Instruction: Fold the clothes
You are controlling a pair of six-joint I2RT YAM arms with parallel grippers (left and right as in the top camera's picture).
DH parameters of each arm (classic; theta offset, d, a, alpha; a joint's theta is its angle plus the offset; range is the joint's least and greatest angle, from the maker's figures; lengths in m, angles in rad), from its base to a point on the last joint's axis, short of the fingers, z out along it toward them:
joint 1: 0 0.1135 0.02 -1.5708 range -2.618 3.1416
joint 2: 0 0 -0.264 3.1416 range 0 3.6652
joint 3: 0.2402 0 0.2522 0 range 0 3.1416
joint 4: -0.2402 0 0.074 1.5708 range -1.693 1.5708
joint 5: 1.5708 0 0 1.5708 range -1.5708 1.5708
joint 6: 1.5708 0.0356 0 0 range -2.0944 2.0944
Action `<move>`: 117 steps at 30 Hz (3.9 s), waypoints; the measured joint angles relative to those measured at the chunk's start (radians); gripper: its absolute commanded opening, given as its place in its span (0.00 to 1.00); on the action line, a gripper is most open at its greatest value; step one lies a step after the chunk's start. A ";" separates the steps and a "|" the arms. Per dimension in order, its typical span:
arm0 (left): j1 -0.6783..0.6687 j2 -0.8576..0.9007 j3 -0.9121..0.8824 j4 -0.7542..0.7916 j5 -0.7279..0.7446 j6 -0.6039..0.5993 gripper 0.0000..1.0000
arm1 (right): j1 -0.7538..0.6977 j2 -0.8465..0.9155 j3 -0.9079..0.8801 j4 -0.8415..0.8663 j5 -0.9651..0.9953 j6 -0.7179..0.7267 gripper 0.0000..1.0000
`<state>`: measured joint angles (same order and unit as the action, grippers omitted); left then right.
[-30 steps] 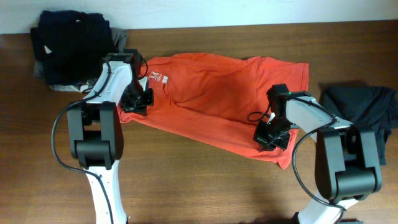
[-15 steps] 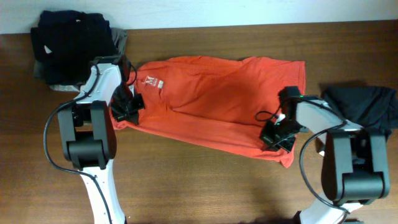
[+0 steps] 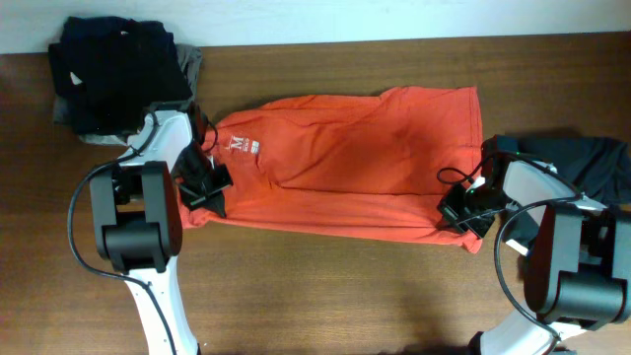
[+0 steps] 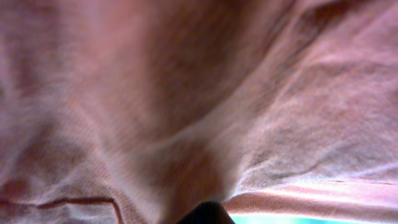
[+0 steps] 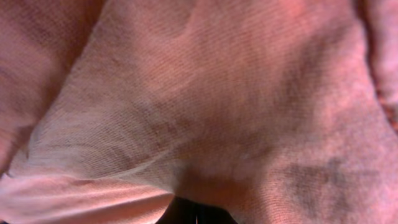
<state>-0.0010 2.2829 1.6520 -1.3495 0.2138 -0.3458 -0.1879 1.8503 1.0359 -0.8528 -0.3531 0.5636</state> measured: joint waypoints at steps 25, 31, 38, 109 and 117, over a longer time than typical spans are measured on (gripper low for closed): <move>-0.110 -0.141 -0.106 0.120 -0.189 -0.114 0.29 | -0.026 0.051 0.401 -0.290 0.204 -0.156 0.84; -0.109 -0.256 -0.032 0.163 -0.217 -0.113 0.76 | -0.026 0.051 0.505 -0.284 0.102 -0.240 0.95; -0.109 -0.332 0.013 0.311 -0.212 -0.095 0.99 | -0.018 0.051 0.511 -0.238 0.048 -0.260 0.97; -0.209 0.347 0.834 0.241 -0.095 0.286 0.26 | 0.354 0.051 0.364 -0.092 0.172 -0.275 0.99; -0.208 0.347 1.093 0.085 -0.169 0.288 0.14 | 0.354 0.051 0.363 -0.058 0.172 -0.276 0.99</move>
<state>-0.2092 2.6301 2.7445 -1.2648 0.0448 -0.0574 0.1665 1.9018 1.3991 -0.9104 -0.1810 0.2874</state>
